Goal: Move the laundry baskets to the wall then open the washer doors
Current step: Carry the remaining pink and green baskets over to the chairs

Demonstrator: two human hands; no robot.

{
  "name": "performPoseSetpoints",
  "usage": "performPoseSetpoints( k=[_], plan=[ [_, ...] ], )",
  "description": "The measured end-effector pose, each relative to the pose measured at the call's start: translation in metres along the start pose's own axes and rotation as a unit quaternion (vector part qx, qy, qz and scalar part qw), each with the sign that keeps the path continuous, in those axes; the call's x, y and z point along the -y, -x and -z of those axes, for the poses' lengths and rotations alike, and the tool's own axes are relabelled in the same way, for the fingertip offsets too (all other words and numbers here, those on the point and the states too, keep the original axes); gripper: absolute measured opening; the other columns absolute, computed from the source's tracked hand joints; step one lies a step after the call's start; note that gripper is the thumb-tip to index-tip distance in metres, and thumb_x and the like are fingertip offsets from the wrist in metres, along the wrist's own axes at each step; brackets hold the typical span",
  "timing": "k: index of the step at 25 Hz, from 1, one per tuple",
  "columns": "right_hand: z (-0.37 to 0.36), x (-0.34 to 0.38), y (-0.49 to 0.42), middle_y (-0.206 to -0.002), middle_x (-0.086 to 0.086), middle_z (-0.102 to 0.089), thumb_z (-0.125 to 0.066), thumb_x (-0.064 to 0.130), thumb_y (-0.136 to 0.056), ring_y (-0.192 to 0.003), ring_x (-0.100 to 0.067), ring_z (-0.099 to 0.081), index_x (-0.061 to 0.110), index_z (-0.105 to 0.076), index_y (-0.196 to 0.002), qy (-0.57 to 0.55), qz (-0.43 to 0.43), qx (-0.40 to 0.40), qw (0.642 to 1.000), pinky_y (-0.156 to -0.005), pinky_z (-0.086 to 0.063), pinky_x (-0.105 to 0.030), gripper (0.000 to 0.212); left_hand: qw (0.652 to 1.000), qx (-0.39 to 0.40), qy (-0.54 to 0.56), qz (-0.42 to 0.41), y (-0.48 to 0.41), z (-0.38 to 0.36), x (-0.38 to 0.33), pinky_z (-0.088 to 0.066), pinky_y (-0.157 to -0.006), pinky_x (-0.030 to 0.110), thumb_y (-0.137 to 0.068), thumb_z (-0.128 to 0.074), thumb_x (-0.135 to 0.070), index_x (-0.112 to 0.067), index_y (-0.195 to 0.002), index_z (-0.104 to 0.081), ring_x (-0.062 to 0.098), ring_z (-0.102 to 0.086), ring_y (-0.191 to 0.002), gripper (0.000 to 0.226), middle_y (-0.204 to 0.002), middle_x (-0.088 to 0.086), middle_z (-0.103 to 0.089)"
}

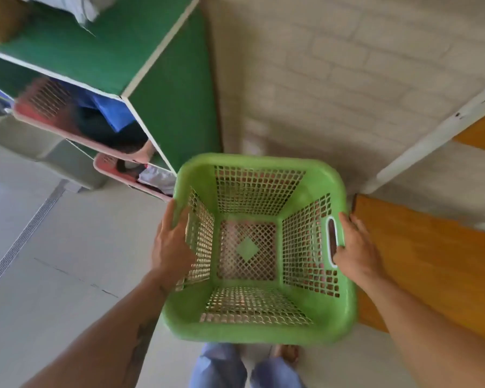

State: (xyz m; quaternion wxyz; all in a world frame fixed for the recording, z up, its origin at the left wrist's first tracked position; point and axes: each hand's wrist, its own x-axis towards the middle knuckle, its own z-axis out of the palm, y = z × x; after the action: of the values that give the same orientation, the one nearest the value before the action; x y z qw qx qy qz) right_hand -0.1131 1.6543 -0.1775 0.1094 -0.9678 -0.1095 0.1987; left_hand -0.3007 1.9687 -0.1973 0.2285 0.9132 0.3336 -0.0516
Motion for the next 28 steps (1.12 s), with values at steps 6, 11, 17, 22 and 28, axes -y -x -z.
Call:
performPoseSetpoints(
  k=[6, 11, 17, 22, 28],
  plan=[
    [-0.039, 0.009, -0.015, -0.162, 0.004, -0.002, -0.069, 0.0, -0.07, -0.143, -0.028, -0.027, 0.025, -0.006, -0.153, -0.002, -0.062, 0.06, 0.996, -0.104, -0.039, -0.04, 0.107, 0.997, 0.058, -0.043, 0.013, -0.025, -0.032, 0.025, -0.054, -0.086, 0.049, -0.075, -0.064, -0.01, -0.032, -0.143, -0.036, 0.041, -0.055, -0.117, 0.077, -0.162, -0.005, -0.01],
    [0.004, 0.024, 0.001, -0.158, -0.001, -0.022, -0.064, 0.013, -0.082, -0.139, -0.028, -0.034, 0.018, -0.021, -0.151, -0.04, -0.043, 0.102, 0.993, -0.109, -0.038, -0.049, 0.082, 0.984, 0.164, -0.065, 0.033, -0.033, 0.015, -0.004, -0.058, -0.079, 0.043, -0.07, -0.063, -0.012, -0.023, -0.123, -0.056, 0.035, -0.059, -0.108, 0.054, -0.152, 0.006, -0.031],
    [0.077, 0.03, 0.067, -0.155, -0.002, -0.03, -0.054, 0.026, -0.088, -0.142, -0.024, -0.029, 0.019, -0.03, -0.148, -0.1, -0.05, 0.061, 0.992, -0.114, -0.026, -0.043, 0.065, 0.986, 0.168, -0.006, -0.021, -0.02, 0.078, -0.097, -0.056, -0.072, 0.03, -0.071, -0.055, -0.004, -0.019, -0.119, -0.063, 0.017, -0.059, -0.094, 0.051, -0.122, 0.002, -0.059],
    [0.157, -0.035, 0.151, -0.158, 0.002, -0.026, -0.055, 0.039, -0.089, -0.145, -0.019, -0.024, 0.026, -0.029, -0.149, -0.137, -0.106, 0.012, 0.985, -0.115, -0.027, -0.04, 0.067, 0.967, 0.175, -0.014, -0.183, 0.02, 0.118, -0.21, -0.057, -0.074, 0.03, -0.079, -0.05, -0.005, -0.017, -0.13, -0.06, 0.02, -0.066, -0.096, 0.054, -0.132, 0.006, -0.062],
    [0.246, -0.176, 0.287, -0.156, 0.002, -0.031, -0.055, 0.042, -0.083, -0.14, -0.019, -0.032, 0.028, -0.033, -0.148, -0.192, -0.17, -0.107, 0.961, -0.11, -0.035, -0.039, 0.07, 0.929, 0.2, -0.024, -0.311, 0.117, 0.111, -0.369, -0.047, -0.099, 0.032, -0.088, -0.049, -0.014, -0.017, -0.132, -0.057, 0.024, -0.058, -0.119, 0.045, -0.132, 0.007, -0.061]
  ],
)
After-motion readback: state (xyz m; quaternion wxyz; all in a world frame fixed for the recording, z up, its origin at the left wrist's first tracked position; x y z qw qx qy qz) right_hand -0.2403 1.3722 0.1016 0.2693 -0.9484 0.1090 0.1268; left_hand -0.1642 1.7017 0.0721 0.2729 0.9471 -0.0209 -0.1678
